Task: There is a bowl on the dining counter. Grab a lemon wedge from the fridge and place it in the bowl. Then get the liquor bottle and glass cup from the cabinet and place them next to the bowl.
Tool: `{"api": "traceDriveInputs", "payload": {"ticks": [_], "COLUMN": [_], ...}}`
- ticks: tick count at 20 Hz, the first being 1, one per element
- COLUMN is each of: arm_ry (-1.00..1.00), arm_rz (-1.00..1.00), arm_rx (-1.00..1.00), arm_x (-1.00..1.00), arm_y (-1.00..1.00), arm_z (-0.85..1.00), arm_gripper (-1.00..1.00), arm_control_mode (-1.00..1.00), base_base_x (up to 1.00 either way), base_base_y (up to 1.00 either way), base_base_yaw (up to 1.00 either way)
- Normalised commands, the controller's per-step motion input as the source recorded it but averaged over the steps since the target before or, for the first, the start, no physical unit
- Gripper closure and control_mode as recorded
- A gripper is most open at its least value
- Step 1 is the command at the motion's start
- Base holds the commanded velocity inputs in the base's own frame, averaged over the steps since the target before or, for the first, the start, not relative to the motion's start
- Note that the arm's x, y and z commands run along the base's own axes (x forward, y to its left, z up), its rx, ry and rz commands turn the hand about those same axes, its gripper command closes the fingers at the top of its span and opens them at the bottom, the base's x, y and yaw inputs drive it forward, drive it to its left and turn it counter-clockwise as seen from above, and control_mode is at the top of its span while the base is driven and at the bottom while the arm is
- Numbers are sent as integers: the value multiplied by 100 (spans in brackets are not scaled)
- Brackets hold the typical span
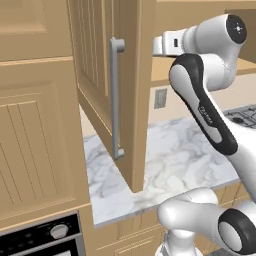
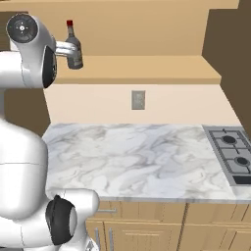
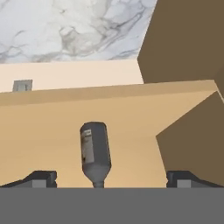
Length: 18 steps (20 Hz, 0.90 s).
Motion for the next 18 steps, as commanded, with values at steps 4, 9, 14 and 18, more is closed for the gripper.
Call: {"api": "traceDriveInputs", "payload": {"ticks": [4,9,14,18], "arm_ry": [-1,0,-1,-1], "arm_rz": [5,6,3,0], "arm_rx": [-4,-4,-5,-5], "arm_x": [55,52,46,41], "arm_y": [2,1,12,11], "arm_z": [-1,-5,-2,-1], "arm_gripper": [-100,-100,-100,-100], "arm_control_mode": [-100,-100,-100,-100], "base_base_x": [0,0,0,0], "base_base_y": [0,0,0,0], "base_base_yaw": [0,0,0,0]}}
